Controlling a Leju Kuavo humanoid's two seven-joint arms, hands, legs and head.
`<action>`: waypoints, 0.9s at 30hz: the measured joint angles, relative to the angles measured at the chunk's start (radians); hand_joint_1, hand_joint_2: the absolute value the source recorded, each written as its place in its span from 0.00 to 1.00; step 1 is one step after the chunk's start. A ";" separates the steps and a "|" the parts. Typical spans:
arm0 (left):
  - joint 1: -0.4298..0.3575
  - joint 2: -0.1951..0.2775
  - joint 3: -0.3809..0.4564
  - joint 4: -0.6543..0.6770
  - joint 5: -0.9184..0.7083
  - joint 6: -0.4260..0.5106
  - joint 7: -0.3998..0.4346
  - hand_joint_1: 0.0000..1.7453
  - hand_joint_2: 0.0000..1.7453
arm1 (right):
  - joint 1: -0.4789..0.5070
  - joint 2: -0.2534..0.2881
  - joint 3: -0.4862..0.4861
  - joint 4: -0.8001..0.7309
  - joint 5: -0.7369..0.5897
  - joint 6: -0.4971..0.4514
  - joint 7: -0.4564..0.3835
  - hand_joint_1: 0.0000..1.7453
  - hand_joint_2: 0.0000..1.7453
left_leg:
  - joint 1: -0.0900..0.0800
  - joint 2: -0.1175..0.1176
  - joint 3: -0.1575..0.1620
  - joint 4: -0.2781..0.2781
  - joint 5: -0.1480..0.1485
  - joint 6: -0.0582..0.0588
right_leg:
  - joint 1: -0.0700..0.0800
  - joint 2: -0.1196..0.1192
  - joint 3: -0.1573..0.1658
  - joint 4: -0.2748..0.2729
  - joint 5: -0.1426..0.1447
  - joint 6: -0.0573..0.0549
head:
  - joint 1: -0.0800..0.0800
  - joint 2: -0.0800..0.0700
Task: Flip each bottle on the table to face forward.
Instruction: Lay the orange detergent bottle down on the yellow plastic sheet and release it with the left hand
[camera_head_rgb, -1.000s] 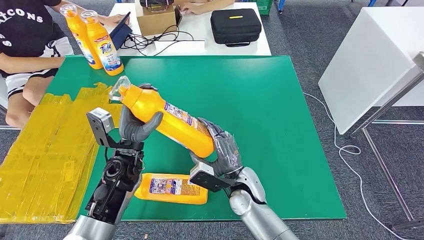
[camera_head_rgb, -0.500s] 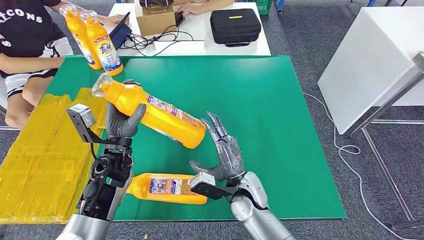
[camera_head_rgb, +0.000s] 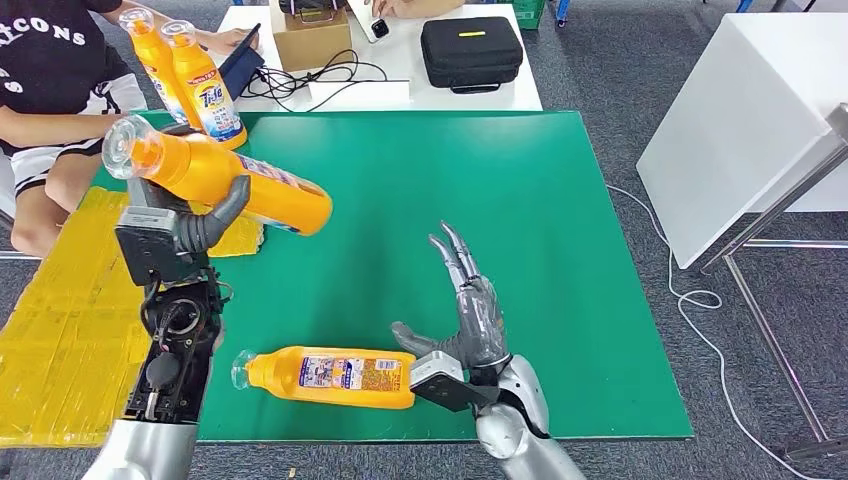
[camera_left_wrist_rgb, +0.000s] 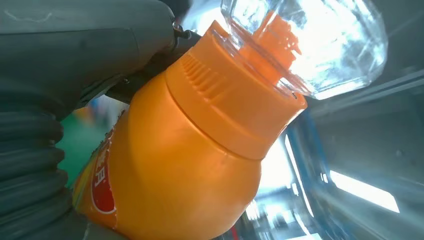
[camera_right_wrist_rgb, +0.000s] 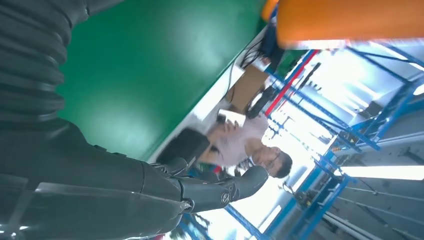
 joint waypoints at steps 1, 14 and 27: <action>-0.012 0.016 0.000 -0.007 -0.116 0.045 0.014 1.00 1.00 | 0.014 -0.009 -0.008 -0.037 -0.037 0.027 0.000 0.00 1.00 | 0.000 0.000 0.000 0.000 0.000 0.000 | 0.000 0.000 0.000 0.000 0.000 0.000 | 0.000 0.000; -0.203 0.194 -0.094 0.095 -0.963 0.116 0.240 1.00 1.00 | 0.069 -0.079 -0.111 -0.289 -0.180 0.140 0.025 0.00 1.00 | 0.000 0.003 0.001 0.000 0.001 0.000 | 0.000 0.002 0.000 0.000 0.003 -0.002 | 0.000 0.000; -0.395 0.407 -0.296 0.539 -1.122 -0.145 0.179 1.00 1.00 | 0.167 -0.100 -0.248 -0.298 -0.188 0.237 -0.008 0.00 1.00 | 0.001 0.006 0.001 0.000 0.001 -0.001 | 0.001 0.006 -0.001 0.001 0.003 -0.003 | 0.000 0.000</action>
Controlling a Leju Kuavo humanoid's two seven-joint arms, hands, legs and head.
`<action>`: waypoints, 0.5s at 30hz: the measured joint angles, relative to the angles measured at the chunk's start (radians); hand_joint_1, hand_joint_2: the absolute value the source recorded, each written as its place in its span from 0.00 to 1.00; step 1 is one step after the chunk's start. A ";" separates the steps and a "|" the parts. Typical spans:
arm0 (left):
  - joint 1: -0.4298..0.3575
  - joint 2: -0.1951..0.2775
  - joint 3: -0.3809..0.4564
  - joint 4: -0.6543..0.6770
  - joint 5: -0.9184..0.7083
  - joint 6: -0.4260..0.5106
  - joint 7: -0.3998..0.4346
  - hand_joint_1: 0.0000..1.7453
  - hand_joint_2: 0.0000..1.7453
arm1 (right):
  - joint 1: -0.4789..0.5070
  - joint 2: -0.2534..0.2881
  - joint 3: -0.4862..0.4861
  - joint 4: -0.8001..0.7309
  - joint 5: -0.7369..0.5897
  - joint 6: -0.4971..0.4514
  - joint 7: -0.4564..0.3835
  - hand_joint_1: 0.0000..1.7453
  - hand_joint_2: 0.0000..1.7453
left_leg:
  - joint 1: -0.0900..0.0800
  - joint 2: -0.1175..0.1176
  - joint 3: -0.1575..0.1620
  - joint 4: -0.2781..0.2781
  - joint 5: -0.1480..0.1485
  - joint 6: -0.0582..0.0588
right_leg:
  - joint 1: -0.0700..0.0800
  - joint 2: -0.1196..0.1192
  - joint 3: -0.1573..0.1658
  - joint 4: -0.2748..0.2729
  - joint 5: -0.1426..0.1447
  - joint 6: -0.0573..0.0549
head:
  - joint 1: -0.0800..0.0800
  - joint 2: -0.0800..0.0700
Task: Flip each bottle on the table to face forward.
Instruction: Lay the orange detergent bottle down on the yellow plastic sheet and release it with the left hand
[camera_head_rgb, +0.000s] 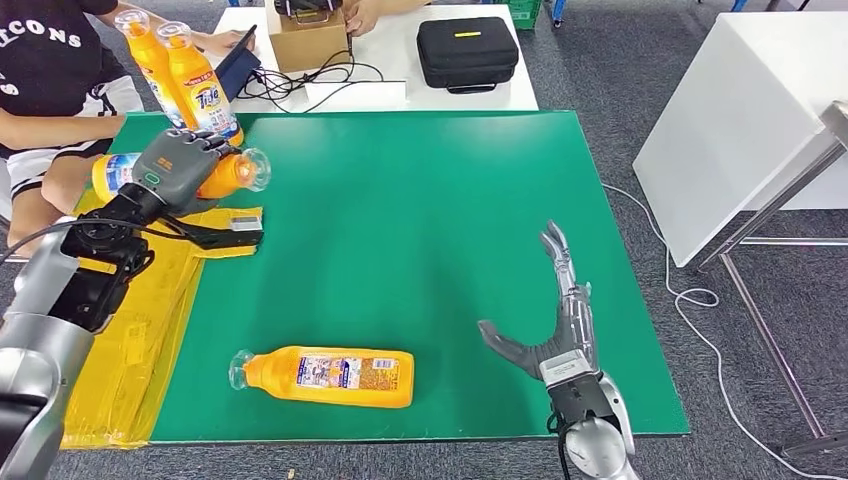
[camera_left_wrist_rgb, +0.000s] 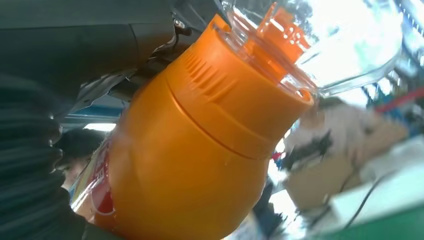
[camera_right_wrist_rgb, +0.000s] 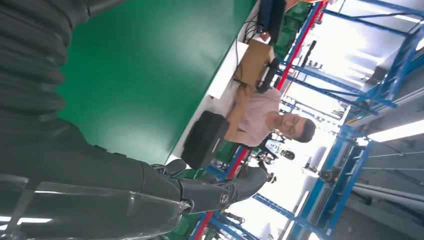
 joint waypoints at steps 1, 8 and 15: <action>-0.007 0.007 -0.008 0.021 0.001 -0.002 -0.002 1.00 1.00 | 0.002 0.000 -0.004 0.000 0.001 0.002 0.000 0.00 1.00 | 0.000 0.000 0.000 0.000 0.000 0.000 | 0.000 0.000 0.000 0.000 0.000 0.000 | 0.000 0.000; -0.076 0.036 -0.083 0.179 0.061 -0.196 -0.033 1.00 1.00 | 0.018 0.001 -0.028 -0.003 0.027 0.017 0.030 0.00 1.00 | 0.000 0.000 -0.001 0.000 0.000 0.000 | -0.001 0.000 0.000 0.000 0.000 0.000 | 0.000 0.000; -0.150 0.041 -0.154 0.359 0.125 -0.370 -0.038 1.00 1.00 | 0.068 0.008 -0.047 -0.025 0.068 0.028 0.048 0.00 1.00 | 0.000 -0.001 -0.001 0.000 0.000 0.000 | -0.001 -0.001 0.000 0.000 0.000 0.000 | 0.000 0.000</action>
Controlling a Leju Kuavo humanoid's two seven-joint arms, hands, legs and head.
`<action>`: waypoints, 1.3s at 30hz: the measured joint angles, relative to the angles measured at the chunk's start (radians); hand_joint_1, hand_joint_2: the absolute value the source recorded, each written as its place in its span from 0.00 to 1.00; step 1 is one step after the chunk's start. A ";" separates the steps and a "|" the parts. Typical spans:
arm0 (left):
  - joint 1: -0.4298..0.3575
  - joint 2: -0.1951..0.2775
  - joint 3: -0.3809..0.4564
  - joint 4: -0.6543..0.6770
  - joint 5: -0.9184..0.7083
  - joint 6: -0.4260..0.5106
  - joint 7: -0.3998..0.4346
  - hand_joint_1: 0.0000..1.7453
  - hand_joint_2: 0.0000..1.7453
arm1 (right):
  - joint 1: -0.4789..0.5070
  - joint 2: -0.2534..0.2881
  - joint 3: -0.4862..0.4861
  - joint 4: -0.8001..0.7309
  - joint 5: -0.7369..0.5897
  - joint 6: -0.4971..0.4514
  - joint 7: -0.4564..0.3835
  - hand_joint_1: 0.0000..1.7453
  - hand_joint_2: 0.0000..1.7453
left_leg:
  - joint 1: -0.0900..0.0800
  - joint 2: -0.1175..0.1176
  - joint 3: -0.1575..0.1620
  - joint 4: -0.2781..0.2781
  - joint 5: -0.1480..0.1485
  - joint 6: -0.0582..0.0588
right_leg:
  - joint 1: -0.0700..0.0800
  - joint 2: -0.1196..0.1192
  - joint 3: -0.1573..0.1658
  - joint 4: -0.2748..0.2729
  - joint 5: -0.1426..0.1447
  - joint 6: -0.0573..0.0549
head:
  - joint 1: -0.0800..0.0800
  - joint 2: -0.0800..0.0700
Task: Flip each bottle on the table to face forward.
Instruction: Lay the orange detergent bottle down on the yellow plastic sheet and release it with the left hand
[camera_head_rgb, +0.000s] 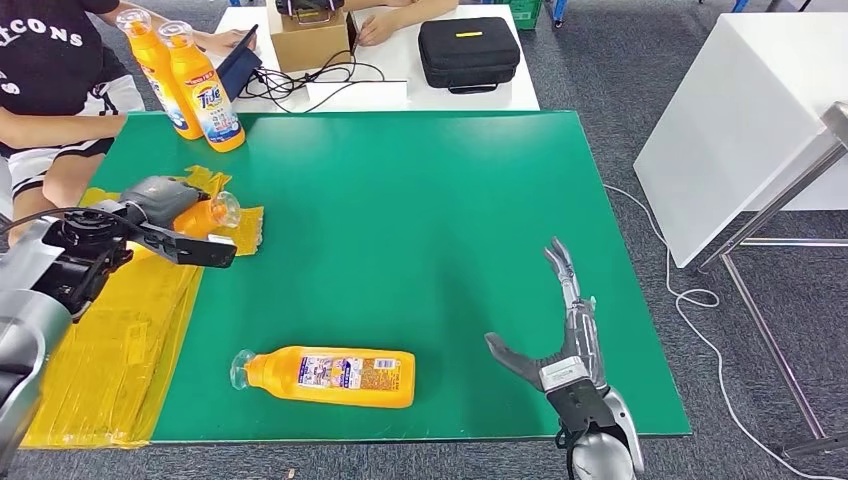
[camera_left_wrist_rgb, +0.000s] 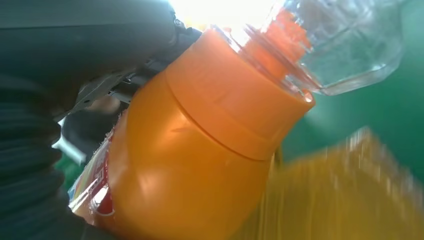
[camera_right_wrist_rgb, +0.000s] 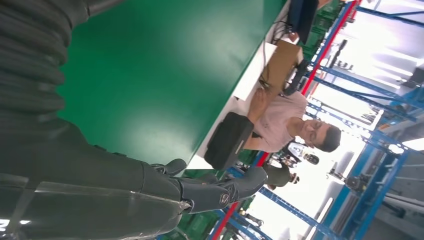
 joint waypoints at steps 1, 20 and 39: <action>-0.008 0.000 -0.007 0.021 0.008 -0.026 0.005 1.00 1.00 | 0.006 0.001 -0.001 -0.003 0.005 0.002 0.003 0.00 1.00 | 0.000 0.000 0.000 0.000 0.000 0.000 | 0.000 0.000 0.000 0.000 0.000 0.000 | 0.000 0.000; -0.030 -0.054 -0.050 0.188 0.087 -0.236 0.030 0.00 1.00 | 0.024 0.002 -0.003 -0.012 0.042 0.011 0.050 0.00 1.00 | 0.000 0.000 0.000 0.000 0.000 0.000 | 0.000 0.000 0.000 0.000 0.000 0.000 | 0.000 0.000; -0.031 -0.104 0.053 0.138 0.409 -0.177 -0.163 0.00 1.00 | 0.004 -0.013 0.018 -0.011 0.043 0.013 0.077 0.00 1.00 | 0.000 0.000 0.000 0.000 0.000 0.000 | 0.000 0.000 0.000 0.000 0.000 0.000 | 0.000 0.000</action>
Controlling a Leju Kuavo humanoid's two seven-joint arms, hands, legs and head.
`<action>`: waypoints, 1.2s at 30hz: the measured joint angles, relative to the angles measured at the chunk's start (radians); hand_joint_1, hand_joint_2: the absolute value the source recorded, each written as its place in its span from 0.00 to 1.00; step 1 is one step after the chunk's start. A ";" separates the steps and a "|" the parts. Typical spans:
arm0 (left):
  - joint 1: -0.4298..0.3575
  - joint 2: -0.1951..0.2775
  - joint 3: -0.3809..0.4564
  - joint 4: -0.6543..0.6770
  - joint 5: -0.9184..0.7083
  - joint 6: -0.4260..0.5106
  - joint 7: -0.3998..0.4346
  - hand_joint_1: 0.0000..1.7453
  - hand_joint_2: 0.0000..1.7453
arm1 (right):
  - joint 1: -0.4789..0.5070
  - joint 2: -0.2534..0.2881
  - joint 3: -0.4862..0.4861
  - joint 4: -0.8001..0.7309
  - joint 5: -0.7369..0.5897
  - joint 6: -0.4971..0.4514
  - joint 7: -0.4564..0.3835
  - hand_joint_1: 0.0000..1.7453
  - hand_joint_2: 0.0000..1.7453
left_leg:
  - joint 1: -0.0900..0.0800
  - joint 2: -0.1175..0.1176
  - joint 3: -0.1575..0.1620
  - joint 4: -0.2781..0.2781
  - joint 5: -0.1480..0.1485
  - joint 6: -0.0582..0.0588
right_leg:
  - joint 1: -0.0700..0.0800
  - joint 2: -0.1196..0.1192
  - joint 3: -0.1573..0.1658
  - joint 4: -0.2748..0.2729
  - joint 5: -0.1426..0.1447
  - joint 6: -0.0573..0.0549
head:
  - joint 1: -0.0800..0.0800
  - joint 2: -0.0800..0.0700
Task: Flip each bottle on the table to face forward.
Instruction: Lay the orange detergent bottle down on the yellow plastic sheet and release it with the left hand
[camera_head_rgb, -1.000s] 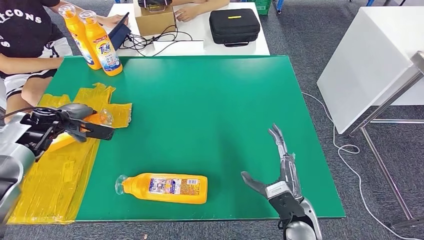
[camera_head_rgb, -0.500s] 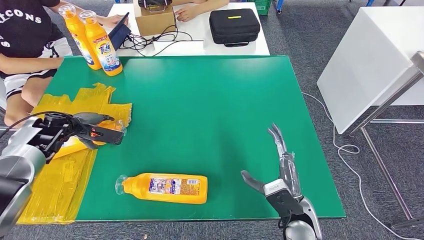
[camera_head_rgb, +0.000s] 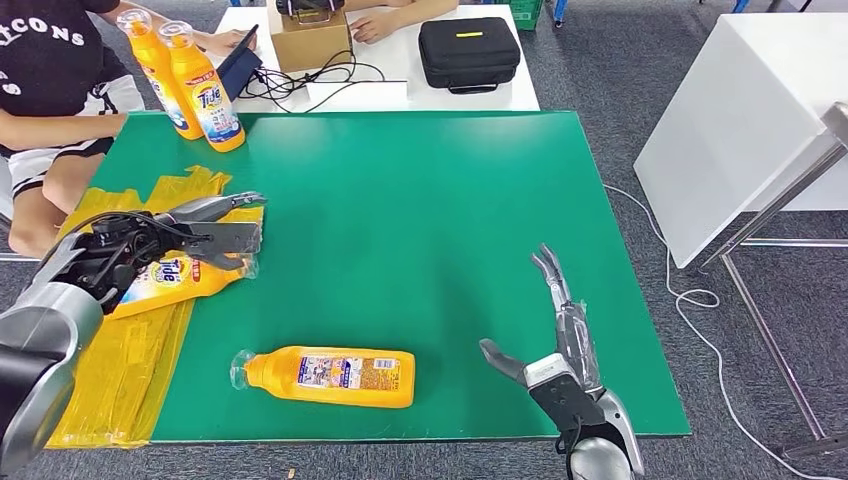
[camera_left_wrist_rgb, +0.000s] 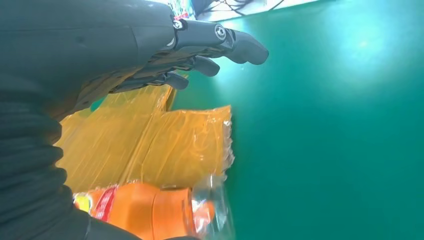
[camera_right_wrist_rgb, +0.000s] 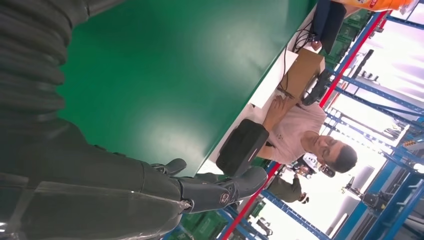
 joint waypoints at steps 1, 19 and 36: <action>0.000 -0.001 0.003 -0.002 0.000 0.000 0.000 0.00 1.00 | 0.000 -0.001 0.001 0.000 0.000 0.000 0.000 0.00 1.00 | 0.000 0.000 0.000 0.000 0.000 0.000 | 0.000 0.000 0.000 0.000 0.000 0.000 | 0.000 0.000; 0.335 -0.184 0.348 -0.662 0.725 0.014 -0.022 0.00 1.00 | -0.181 0.007 0.230 0.086 0.477 -0.018 0.117 0.00 1.00 | 0.000 0.001 0.000 0.000 0.000 0.000 | -0.001 0.000 0.000 0.000 0.000 0.000 | 0.000 0.000; 0.606 -0.335 0.426 -0.959 0.946 -0.015 -0.108 0.00 1.00 | -0.476 0.116 0.525 0.458 0.347 0.201 0.030 0.00 1.00 | 0.000 0.000 0.000 0.000 0.000 0.000 | 0.001 0.000 0.000 0.000 0.000 0.000 | 0.000 0.000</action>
